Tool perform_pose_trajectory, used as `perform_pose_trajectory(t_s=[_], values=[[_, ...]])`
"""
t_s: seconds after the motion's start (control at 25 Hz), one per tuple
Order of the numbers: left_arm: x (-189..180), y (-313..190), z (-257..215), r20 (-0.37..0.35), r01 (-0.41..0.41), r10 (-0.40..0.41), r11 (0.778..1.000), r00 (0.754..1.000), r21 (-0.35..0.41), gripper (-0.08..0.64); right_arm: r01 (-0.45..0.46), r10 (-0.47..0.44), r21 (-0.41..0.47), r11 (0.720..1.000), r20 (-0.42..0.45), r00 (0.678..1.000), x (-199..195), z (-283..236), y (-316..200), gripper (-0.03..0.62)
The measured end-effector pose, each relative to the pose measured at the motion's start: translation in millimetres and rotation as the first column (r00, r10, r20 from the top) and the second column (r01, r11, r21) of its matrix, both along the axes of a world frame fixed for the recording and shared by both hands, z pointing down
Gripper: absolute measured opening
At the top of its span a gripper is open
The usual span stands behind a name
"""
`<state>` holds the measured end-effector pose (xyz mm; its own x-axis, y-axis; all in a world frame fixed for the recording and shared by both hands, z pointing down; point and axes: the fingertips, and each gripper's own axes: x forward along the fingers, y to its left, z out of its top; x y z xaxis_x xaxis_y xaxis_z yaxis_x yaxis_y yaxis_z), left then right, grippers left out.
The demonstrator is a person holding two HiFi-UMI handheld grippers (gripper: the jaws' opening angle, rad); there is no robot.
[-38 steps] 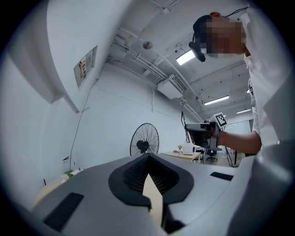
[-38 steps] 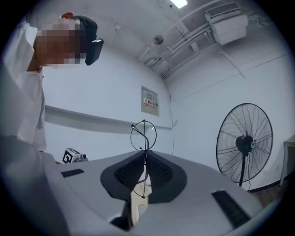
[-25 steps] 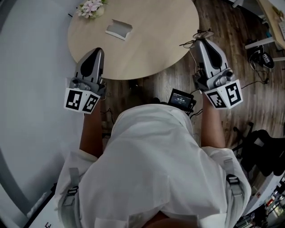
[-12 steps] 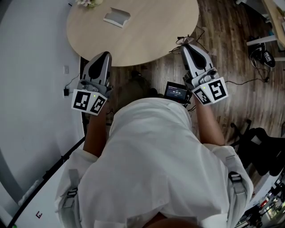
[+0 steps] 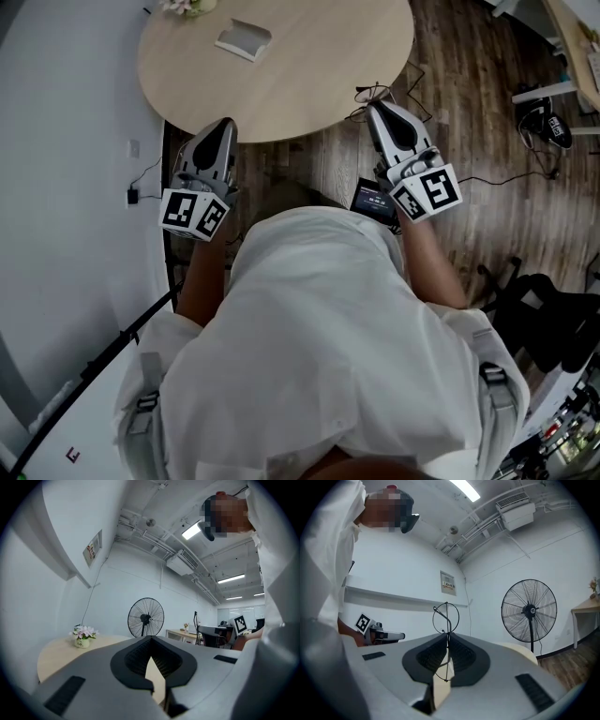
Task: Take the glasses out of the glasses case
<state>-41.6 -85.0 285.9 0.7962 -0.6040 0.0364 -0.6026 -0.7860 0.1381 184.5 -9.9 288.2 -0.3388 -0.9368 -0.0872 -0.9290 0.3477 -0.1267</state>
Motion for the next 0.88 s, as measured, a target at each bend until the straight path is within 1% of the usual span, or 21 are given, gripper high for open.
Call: perform_pose_trajectory(t_s=[0.12,0.2,0.36,0.44,0.6,0.68,0.88], values=[[12.9,-5.7,8.2,-0.019,-0.012,0.012,1.000,1.000,-0.003,0.012,-0.003,0.003,-0.020,1.000,0.000,1.000,2.4,7.3,-2.1,0.032],[19.7,-9.4,14.1,-0.018,-0.025,0.025,1.000,1.000,-0.015,0.012,-0.006,0.006,-0.028,1.000,0.000,1.000,4.0,12.5,-2.1,0.032],[34.2,2.8,10.4,-0.011,-0.053,0.053,0.999,0.999,-0.013,0.012,-0.027,0.028,-0.050,0.998,0.019,0.999,19.3,20.6,13.7,0.032],[36.6,4.8,10.4,-0.008,-0.061,0.061,0.998,0.998,-0.013,0.012,-0.030,0.031,-0.050,0.998,0.020,0.999,21.2,21.7,15.5,0.032],[38.2,-4.4,27.6,-0.010,-0.076,0.075,0.996,0.997,-0.055,0.012,-0.018,0.018,-0.043,0.999,0.004,1.000,12.4,24.2,4.3,0.032],[40.9,-5.4,31.6,-0.013,-0.084,0.083,0.995,0.996,-0.061,0.012,-0.014,0.015,-0.044,0.999,0.002,1.000,10.7,25.2,2.2,0.032],[50.0,10.0,29.9,-0.006,-0.093,0.093,0.993,0.996,-0.067,0.012,-0.017,0.017,-0.058,0.998,0.001,1.000,19.0,26.6,16.6,0.032]])
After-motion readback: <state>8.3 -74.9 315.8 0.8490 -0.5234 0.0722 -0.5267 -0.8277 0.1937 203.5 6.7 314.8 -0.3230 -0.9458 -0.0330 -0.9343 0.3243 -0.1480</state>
